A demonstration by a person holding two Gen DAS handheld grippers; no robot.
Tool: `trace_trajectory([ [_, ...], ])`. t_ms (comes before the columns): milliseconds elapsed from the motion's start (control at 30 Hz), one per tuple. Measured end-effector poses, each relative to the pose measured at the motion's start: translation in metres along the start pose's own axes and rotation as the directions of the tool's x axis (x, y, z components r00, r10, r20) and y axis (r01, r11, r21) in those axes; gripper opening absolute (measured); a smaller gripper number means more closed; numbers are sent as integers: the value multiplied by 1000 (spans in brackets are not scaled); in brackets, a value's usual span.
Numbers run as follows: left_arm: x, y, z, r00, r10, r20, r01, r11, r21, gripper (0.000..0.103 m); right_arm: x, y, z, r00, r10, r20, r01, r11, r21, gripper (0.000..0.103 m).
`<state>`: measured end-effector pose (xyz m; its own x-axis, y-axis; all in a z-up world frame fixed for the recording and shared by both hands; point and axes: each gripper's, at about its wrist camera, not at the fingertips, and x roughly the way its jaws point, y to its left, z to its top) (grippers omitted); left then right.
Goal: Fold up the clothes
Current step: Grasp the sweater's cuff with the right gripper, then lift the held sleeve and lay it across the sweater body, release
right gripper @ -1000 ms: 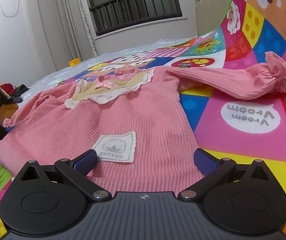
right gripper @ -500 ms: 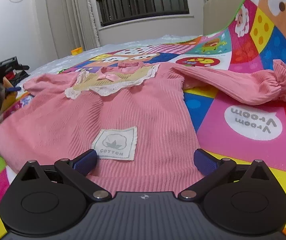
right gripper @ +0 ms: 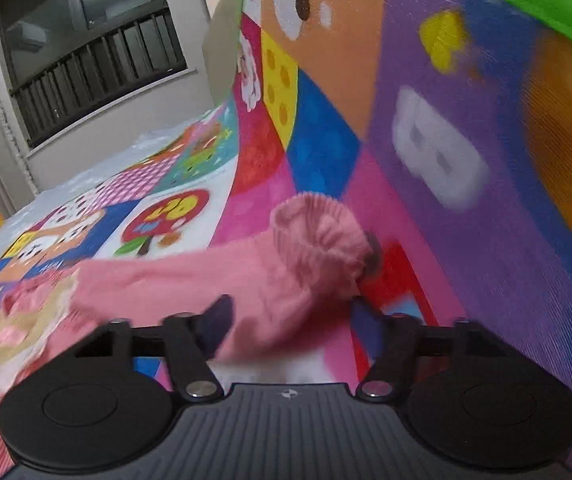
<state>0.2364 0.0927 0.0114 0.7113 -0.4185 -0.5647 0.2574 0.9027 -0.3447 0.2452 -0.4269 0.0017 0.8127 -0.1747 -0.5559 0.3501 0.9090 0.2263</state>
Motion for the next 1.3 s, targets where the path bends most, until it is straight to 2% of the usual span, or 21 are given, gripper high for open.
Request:
trace_trajectory([
  [33, -8, -3, 1, 999, -23, 30, 23, 1000, 12, 98, 3, 6, 12, 1000, -1, 15, 1, 999, -35, 12],
  [100, -21, -9, 2, 993, -91, 78, 88, 996, 34, 98, 8, 18, 34, 999, -6, 41, 10, 995, -103, 10],
  [167, -31, -17, 3, 977, -178, 114, 173, 983, 55, 102, 5, 35, 48, 998, -21, 58, 31, 985, -170, 10],
  [233, -26, -22, 1, 951, -294, 99, 291, 956, 42, 103, 3, 51, 63, 997, -35, 75, 52, 970, -235, 10],
  [267, -20, -24, -2, 943, -321, 85, 320, 947, 24, 103, 2, 59, 70, 996, -42, 85, 63, 961, -268, 10],
  [300, -12, -26, -6, 944, -323, 63, 323, 946, 4, 103, 1, 68, 77, 994, -48, 94, 75, 951, -300, 10],
  [367, 3, -28, -20, 958, -286, 16, 286, 958, -18, 103, -1, 84, 91, 992, -60, 113, 98, 927, -362, 10],
  [433, 6, -26, -33, 958, -285, 25, 286, 958, -30, 103, -4, 101, 102, 991, -53, 126, 100, 908, -407, 10],
  [533, 5, -22, -44, 952, -298, 64, 301, 953, -40, 103, -18, 142, 100, 992, 57, 117, -1, 904, -428, 10],
  [600, 7, -17, -44, 951, -299, 81, 305, 950, -68, 103, -24, 180, 97, 988, 122, 94, -65, 883, -464, 10],
  [800, 6, -19, -49, 948, -297, 109, 304, 952, -46, 103, -24, 306, 62, 973, 232, -4, -183, 754, -630, 11],
  [867, 5, -16, -49, 946, -303, 114, 311, 949, -51, 103, -30, 324, 53, 953, 300, -52, -263, 725, -637, 19],
  [900, 5, -15, -49, 945, -306, 117, 314, 948, -53, 103, -33, 333, 48, 940, 332, -76, -302, 708, -639, 34],
  [933, 3, -14, -50, 943, -310, 120, 318, 946, -56, 103, -36, 343, 43, 926, 364, -100, -340, 690, -639, 53],
  [967, 3, -14, -50, 942, -312, 122, 321, 945, -58, 103, -41, 347, 43, 909, 403, -108, -376, 678, -631, 61],
  [1000, 2, -14, -50, 941, -315, 124, 324, 944, -60, 103, -48, 346, 45, 890, 444, -105, -408, 672, -617, 68],
  [1067, 2, -13, -50, 939, -319, 127, 329, 942, -65, 103, -59, 337, 53, 860, 501, -98, -454, 665, -592, 68],
  [1133, 1, -12, -50, 938, -321, 129, 332, 941, -68, 103, -66, 325, 61, 853, 517, -73, -458, 673, -580, 73],
  [1167, 1, -11, -50, 937, -323, 131, 333, 940, -71, 103, -67, 319, 64, 855, 514, -60, -450, 682, -577, 73],
  [1300, 3, -12, -49, 938, -321, 131, 332, 940, -73, 103, -41, 297, 57, 903, 425, -61, -386, 740, -551, 73],
])
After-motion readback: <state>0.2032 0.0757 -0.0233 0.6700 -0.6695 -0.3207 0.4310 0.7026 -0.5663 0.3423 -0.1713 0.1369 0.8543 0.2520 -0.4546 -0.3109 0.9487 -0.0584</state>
